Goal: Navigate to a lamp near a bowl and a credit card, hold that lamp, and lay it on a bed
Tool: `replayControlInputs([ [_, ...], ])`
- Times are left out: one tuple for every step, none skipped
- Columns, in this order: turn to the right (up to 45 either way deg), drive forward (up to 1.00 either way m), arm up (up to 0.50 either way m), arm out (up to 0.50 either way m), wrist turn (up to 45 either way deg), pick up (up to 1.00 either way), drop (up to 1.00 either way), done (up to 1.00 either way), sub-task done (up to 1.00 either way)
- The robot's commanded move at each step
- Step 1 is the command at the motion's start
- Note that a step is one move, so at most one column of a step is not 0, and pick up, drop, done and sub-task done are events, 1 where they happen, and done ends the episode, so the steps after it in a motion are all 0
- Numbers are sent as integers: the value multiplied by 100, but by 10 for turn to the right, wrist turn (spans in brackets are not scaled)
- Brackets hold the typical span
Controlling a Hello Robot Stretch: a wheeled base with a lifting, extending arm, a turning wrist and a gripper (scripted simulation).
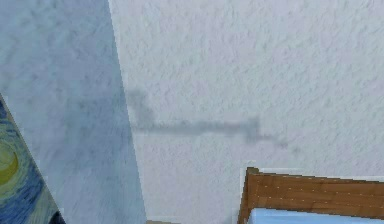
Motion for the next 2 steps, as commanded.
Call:
replayControlInputs([
  [0,0,0,0,420,0,0,0,0],
  [0,0,-40,0,0,0,0,0,0],
])
